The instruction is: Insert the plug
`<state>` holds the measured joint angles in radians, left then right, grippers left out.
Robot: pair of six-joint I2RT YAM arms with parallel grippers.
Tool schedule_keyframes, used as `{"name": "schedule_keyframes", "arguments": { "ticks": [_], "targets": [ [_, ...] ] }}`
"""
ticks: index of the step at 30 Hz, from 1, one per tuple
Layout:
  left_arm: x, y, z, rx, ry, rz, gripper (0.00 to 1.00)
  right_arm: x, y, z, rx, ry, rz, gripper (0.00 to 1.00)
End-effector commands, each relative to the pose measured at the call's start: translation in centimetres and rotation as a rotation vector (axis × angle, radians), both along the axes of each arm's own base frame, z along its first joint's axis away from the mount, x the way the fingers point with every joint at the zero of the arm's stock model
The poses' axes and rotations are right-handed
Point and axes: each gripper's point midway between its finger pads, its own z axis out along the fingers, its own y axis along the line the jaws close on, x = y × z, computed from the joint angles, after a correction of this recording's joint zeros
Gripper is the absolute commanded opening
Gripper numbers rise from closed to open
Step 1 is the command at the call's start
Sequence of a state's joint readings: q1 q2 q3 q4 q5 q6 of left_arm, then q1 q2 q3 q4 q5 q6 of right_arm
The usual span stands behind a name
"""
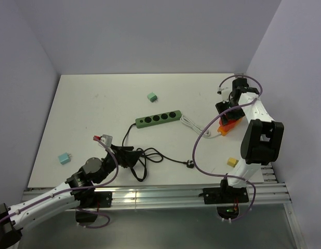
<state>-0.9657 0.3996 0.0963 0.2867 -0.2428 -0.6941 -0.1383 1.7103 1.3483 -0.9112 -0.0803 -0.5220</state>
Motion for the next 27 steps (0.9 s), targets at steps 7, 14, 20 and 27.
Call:
{"name": "schedule_keyframes", "arguments": {
  "ticks": [7, 14, 20, 27],
  "targets": [
    [-0.2, -0.9, 2.0, -0.008, -0.013, -0.041, 0.77, 0.5, 1.0, 3.6, 0.057, -0.196, -0.105, 0.00],
    [-0.2, -1.1, 2.7, 0.020, 0.011, -0.041, 0.76, 0.1, 2.2, 7.0, 0.064, -0.350, -0.166, 0.00],
    [0.1, -1.6, 3.3, -0.017, 0.050, -0.033, 0.77, -0.6, 3.0, 8.5, 0.045, -0.408, -0.210, 0.00],
    [1.4, -2.0, 2.0, 0.010, 0.124, 0.027, 0.78, 0.3, 8.0, 11.9, 0.170, -0.459, -0.156, 0.00]
  ]
}}
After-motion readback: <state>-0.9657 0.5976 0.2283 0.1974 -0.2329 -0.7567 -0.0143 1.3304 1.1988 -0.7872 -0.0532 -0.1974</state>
